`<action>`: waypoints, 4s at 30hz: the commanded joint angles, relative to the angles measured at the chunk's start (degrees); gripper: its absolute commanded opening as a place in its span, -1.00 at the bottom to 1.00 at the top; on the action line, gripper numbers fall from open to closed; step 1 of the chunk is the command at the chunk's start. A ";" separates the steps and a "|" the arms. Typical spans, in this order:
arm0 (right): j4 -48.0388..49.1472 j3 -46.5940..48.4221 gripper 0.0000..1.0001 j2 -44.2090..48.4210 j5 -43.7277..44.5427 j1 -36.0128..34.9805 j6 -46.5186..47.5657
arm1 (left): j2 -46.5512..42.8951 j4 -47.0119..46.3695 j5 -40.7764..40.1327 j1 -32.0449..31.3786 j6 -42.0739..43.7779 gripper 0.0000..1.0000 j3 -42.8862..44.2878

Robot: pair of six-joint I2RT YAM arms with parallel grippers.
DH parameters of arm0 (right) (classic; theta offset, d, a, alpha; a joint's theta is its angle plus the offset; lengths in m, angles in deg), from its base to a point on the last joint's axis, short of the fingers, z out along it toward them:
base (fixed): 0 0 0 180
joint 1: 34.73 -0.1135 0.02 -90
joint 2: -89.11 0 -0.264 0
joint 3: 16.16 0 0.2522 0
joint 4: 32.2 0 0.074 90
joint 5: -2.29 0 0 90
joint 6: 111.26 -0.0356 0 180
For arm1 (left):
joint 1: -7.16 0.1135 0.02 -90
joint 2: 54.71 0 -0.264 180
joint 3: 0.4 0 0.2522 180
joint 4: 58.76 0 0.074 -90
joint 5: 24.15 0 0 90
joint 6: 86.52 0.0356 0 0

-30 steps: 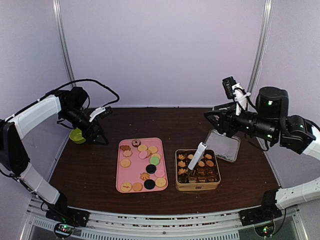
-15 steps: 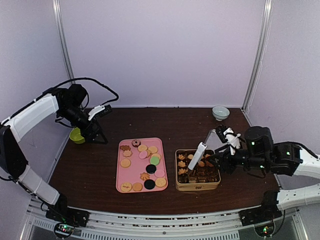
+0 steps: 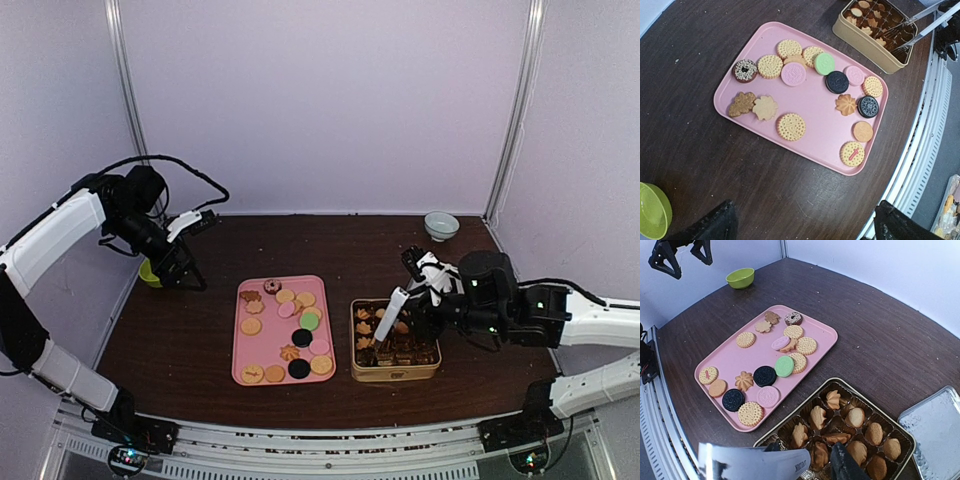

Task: Pack the cookies
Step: Pick up the clamp from the empty pocket of the box, then pass from the right arm to the left

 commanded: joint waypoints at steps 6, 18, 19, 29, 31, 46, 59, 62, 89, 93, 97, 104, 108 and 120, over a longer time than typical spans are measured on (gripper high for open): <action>7.17 -2.48 -0.51 0.37 0.91 -0.56 1.53 | -0.16 0.94 0.01 0.13 -0.11 0.96 0.33; 3.09 2.52 -1.00 3.40 2.17 -3.04 5.13 | 1.44 1.69 0.68 0.16 -0.15 0.96 1.99; 2.55 2.93 -1.00 3.75 2.16 -2.97 5.37 | 1.43 1.64 0.72 0.14 -0.16 0.96 1.93; -1.50 6.51 -1.00 5.29 3.21 -3.00 7.17 | 1.78 1.38 0.67 0.13 -0.05 0.96 2.03; -2.89 8.53 -1.00 5.37 3.53 -3.02 7.40 | 1.89 1.32 1.04 0.13 -0.03 0.96 2.26; 12.67 26.03 -1.00 -13.87 -10.97 -2.82 -1.18 | 1.10 2.96 14.87 -0.40 1.98 0.96 4.93; 21.26 46.47 -1.00 -39.07 -21.78 -2.41 -7.52 | 0.15 9.66 30.92 -0.66 12.64 0.55 1.52; 22.27 49.18 -1.00 -41.95 -24.80 -1.77 -9.47 | 0.30 10.87 31.82 -0.82 14.75 0.41 0.39; 21.20 50.19 -1.00 -43.43 -25.49 0.39 -7.86 | 2.59 14.65 31.64 -3.92 17.61 -1.00 -1.30; 23.12 49.03 -1.00 -42.53 -25.35 0.53 -8.24 | 2.68 14.92 31.42 -4.79 17.60 -0.65 -1.35; 23.98 49.06 -1.00 -42.20 -25.65 0.56 -8.43 | 2.81 15.39 31.41 -5.55 17.82 -0.25 -1.64; 25.97 47.46 -1.00 -41.65 -26.21 0.53 -9.64 | 2.86 15.48 31.48 -5.64 17.92 -0.74 -1.12; 27.21 44.87 -0.60 -40.38 -25.82 0.71 -11.05 | 2.83 15.67 31.17 -5.63 18.00 -1.00 -0.15; 44.86 30.44 0.43 -36.78 -38.43 3.65 -23.04 | 4.80 15.67 31.95 -5.98 16.90 -1.00 4.81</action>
